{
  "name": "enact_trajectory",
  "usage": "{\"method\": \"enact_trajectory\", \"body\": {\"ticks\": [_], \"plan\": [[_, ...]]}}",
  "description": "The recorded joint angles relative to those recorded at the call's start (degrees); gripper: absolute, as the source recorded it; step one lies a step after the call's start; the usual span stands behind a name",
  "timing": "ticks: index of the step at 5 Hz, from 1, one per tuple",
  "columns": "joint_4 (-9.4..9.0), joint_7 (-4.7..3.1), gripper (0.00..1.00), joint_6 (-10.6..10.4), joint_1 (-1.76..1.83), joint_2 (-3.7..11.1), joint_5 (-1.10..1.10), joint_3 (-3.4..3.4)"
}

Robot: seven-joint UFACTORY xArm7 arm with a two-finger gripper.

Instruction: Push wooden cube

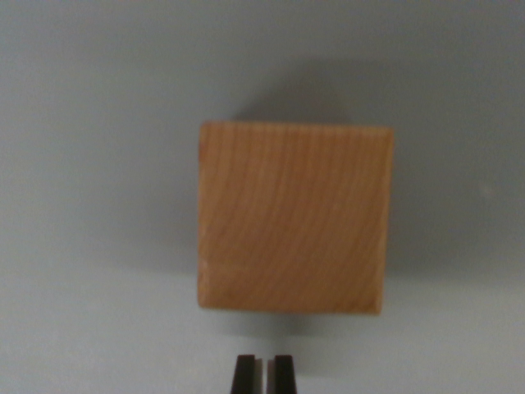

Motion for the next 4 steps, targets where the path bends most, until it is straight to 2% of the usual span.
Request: {"method": "enact_trajectory", "body": {"ticks": [1,2,3,4], "plan": [[2.18,-0.14,1.00,0.8,-0.06,1.37,-0.09,-0.11],[2.18,-0.14,1.00,0.8,-0.06,1.37,-0.09,-0.11],[4.59,-0.29,1.00,1.7,-0.12,2.87,-0.19,-0.24],[4.59,-0.29,1.00,1.7,-0.12,2.87,-0.19,-0.24]]}}
